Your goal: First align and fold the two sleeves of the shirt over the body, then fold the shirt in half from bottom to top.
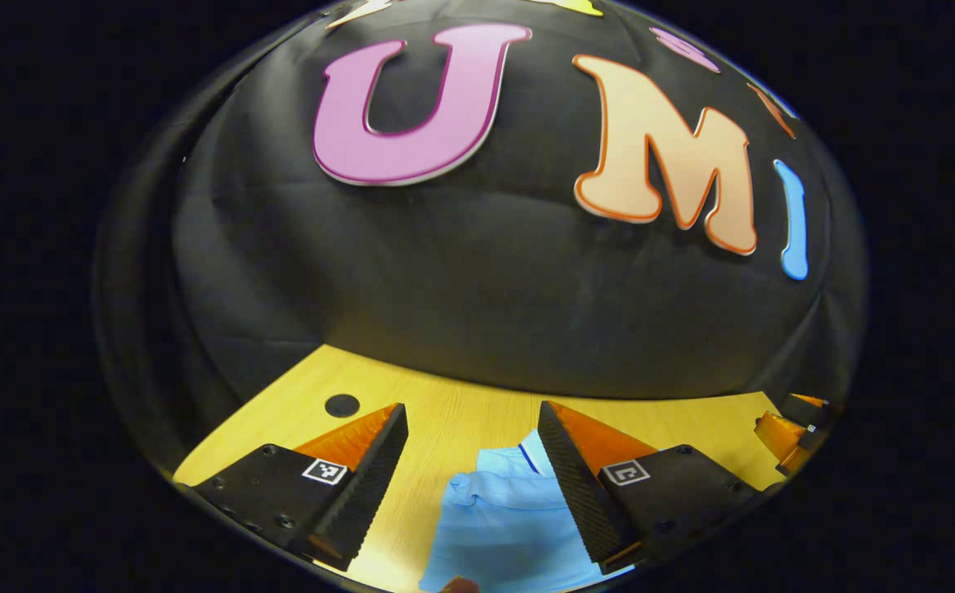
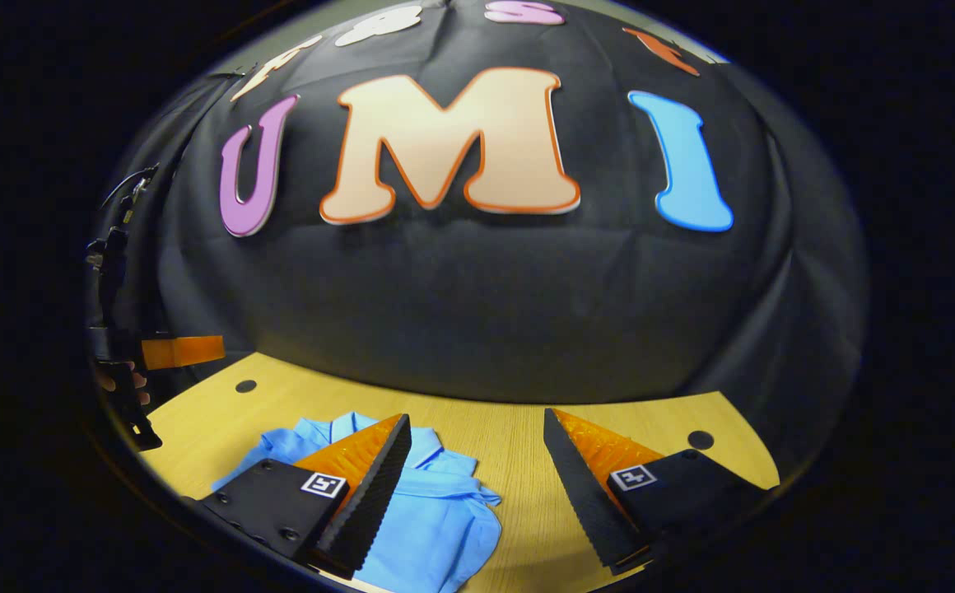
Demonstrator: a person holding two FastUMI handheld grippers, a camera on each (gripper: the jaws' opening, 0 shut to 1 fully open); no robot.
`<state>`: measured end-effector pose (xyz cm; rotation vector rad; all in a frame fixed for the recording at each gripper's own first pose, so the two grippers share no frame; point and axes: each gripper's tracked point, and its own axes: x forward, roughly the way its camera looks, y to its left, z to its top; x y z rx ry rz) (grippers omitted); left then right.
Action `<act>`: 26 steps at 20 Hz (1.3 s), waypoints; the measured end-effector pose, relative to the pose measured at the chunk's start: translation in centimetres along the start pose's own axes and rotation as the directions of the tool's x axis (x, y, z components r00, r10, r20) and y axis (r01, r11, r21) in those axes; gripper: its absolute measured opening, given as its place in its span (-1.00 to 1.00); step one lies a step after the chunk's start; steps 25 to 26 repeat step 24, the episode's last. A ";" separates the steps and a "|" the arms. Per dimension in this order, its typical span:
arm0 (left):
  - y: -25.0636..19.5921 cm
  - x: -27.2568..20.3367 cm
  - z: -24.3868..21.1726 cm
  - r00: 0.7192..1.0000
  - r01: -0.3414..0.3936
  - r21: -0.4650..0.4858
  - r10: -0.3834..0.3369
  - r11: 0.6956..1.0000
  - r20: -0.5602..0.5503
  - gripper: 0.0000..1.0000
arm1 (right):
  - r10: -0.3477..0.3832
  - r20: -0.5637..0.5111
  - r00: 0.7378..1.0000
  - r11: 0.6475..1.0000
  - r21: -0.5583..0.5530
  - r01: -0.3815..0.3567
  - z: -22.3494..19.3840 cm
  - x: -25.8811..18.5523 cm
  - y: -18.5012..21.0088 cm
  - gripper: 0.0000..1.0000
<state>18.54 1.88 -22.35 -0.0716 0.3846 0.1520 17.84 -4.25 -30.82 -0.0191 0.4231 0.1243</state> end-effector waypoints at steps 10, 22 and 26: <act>-1.3 -19.3 7.1 0.966 0.095 0.148 -0.127 0.984 0.224 0.90 | -0.037 0.227 0.973 0.999 0.004 0.037 9.9 -18.8 3.5 1.00; -0.1 -33.7 7.0 0.935 0.135 0.141 -0.173 0.981 0.310 0.89 | -0.026 0.291 0.956 0.998 -0.044 0.040 10.3 -33.9 7.5 1.00; 0.3 -34.3 6.4 0.938 0.142 0.131 -0.175 0.981 0.300 0.89 | -0.026 0.296 0.955 0.999 -0.035 0.038 10.7 -34.7 7.9 1.00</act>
